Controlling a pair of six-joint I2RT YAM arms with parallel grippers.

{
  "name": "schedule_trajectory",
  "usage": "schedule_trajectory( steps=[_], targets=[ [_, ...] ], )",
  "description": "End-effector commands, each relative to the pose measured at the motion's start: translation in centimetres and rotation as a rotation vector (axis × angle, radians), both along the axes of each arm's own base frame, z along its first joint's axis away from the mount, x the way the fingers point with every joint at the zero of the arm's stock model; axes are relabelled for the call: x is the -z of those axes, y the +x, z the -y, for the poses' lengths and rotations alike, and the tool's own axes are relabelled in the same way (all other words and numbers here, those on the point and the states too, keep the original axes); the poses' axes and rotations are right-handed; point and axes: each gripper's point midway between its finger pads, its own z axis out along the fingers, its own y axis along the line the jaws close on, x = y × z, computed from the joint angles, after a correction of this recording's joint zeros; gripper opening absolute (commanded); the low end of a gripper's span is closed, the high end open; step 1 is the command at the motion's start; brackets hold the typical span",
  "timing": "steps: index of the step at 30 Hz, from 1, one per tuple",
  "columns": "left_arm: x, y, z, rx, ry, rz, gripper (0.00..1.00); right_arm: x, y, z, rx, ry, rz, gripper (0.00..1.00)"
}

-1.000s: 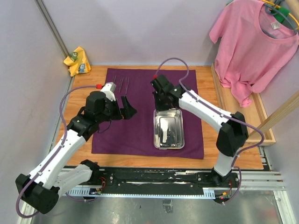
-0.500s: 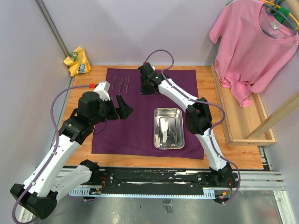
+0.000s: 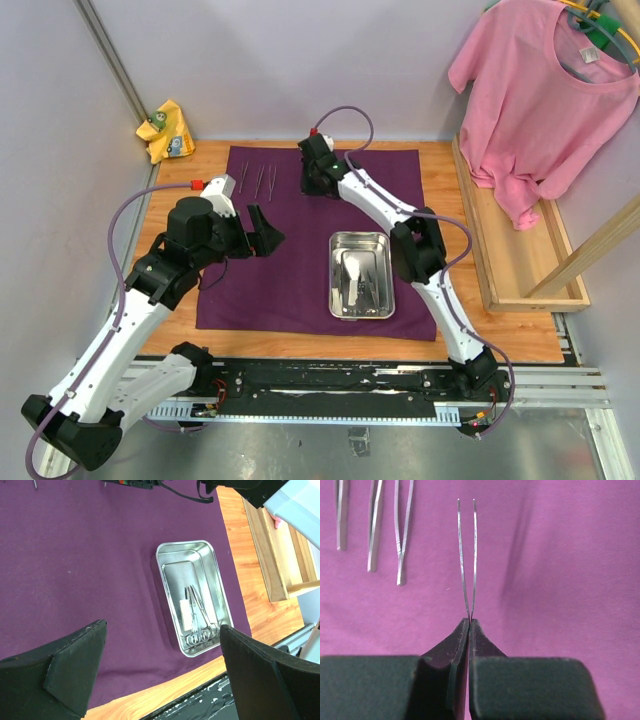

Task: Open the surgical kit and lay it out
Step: Place the medical item in the surgical kit.

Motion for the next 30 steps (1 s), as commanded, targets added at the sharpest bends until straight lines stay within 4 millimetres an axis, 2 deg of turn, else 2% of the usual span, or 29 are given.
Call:
schedule_trajectory(
  steps=[1, 16, 30],
  targets=[
    [-1.1, 0.1, 0.2, 0.004, -0.015, 0.027, 0.99, 0.3, 1.9, 3.0, 0.062, -0.049, 0.028, 0.01],
    [-0.5, 0.6, 0.4, 0.0, -0.006, 0.015, 0.99, 4.5, 2.3, 4.3, 0.052, -0.128, -0.015, 0.01],
    [0.1, 1.0, 0.6, 0.003, -0.001, 0.007, 0.99, 6.4, 2.4, 4.7, 0.049, -0.16, -0.035, 0.06]
  ],
)
